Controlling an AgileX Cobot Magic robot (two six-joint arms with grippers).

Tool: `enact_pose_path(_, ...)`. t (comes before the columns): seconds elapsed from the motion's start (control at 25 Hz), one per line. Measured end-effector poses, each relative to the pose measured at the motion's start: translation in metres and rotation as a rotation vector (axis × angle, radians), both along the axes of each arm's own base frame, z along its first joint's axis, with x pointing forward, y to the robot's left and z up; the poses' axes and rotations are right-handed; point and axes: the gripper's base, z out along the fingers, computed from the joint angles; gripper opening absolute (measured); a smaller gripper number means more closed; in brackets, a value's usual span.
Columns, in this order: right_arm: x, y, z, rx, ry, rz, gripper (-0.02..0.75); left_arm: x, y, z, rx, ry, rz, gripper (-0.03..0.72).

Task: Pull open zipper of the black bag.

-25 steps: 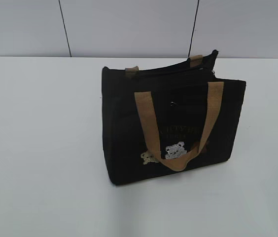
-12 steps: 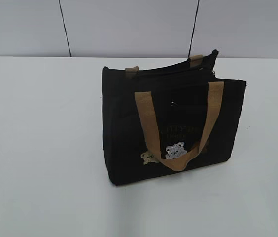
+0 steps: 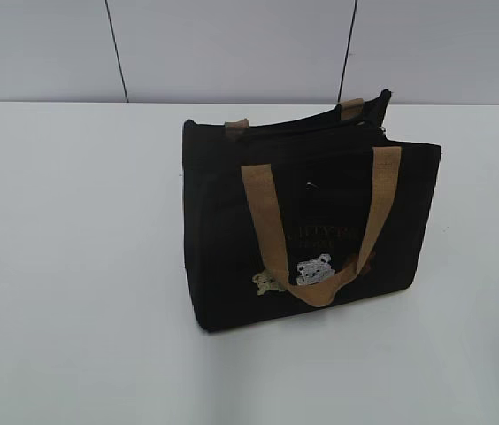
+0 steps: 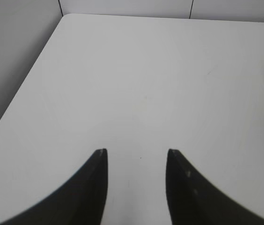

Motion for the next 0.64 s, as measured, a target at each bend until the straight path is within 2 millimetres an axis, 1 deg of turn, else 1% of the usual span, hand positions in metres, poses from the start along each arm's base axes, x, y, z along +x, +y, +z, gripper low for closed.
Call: enact_pose_path(0.64, -0.0001, 0.0034, 0.0004, 0.029, -0.002, 0.026, 0.502, 0.0, 0.0, 0.0, 0.0, 0.0, 0.0, 0.31)
